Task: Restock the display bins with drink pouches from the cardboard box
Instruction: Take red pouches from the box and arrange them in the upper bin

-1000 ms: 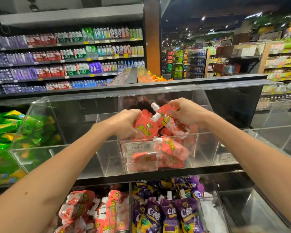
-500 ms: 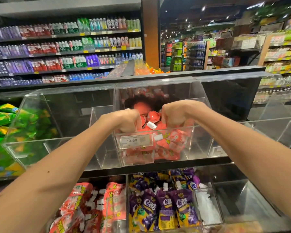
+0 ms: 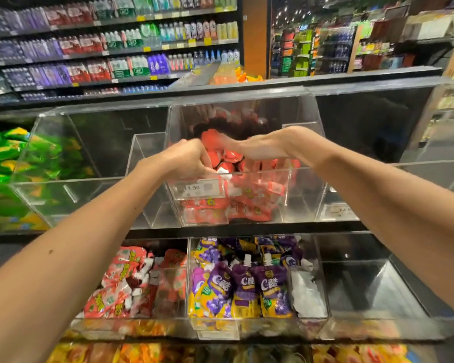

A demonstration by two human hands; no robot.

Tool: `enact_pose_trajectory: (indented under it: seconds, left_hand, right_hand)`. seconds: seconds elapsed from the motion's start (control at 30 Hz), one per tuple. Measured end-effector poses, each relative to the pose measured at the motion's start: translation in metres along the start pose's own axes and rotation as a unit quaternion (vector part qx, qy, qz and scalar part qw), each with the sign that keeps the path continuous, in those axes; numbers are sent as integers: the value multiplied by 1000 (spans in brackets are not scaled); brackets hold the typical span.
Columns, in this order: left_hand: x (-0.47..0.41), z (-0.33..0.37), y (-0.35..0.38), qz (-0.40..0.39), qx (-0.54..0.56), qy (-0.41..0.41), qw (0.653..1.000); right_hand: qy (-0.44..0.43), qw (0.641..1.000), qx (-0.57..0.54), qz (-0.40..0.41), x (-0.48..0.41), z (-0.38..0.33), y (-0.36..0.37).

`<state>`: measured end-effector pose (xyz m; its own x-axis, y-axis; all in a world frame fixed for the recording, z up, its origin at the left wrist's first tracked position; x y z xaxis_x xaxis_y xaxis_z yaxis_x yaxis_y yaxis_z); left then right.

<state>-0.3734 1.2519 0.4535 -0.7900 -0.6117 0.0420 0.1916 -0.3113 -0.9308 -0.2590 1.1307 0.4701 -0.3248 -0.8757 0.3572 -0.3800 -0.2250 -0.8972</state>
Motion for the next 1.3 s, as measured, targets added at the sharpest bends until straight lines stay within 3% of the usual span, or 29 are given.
enact_pose_trajectory:
  seconds: [0.1, 0.2, 0.27, 0.33, 0.43, 0.53, 0.63, 0.8, 0.9, 1.07, 1.3]
  left_hand:
    - [15, 18, -13, 162, 36, 36, 986]
    - [56, 60, -13, 331, 201, 144, 911]
    - [88, 97, 13, 328, 284, 242, 868]
    - [109, 133, 62, 254, 357, 315, 842]
    - [131, 180, 164, 94, 480, 330, 808]
    - [162, 241, 274, -64, 528, 313, 787]
    - [211, 317, 372, -208, 515, 315, 769]
    - [284, 451, 502, -401, 377, 391, 738]
    - [308, 531, 565, -427, 267, 448, 739]
    - [316, 625, 664, -457, 180, 426, 759]
    - [269, 686, 765, -469, 86, 356, 804]
  right_hand:
    - [-46, 982, 33, 182, 8, 8, 7]
    - [-83, 909, -49, 404, 44, 36, 27]
    - [-89, 829, -138, 534, 95, 62, 57]
    - [-28, 781, -195, 592, 147, 93, 102]
    - [140, 758, -277, 574, 217, 142, 200]
    - [314, 727, -320, 520, 293, 187, 310]
    - [448, 657, -348, 495, 379, 219, 397]
    - [571, 556, -385, 465, 491, 289, 474]
    - [612, 515, -396, 451, 538, 357, 507]
    - [635, 463, -443, 431, 592, 461, 538]
    - [650, 501, -461, 336, 613, 585, 563]
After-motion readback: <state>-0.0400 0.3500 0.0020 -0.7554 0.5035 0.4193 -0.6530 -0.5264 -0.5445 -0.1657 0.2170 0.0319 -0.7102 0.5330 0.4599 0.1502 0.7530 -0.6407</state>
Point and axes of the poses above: each hand's wrist, its own x-axis away from the middle knuckle, its own y-axis out of the palm, z = x × y, the point moved 5 cm from there along -x, towards the middle knuckle, and after that the axes turned 9 degrees about x, right-handed, at the moved point
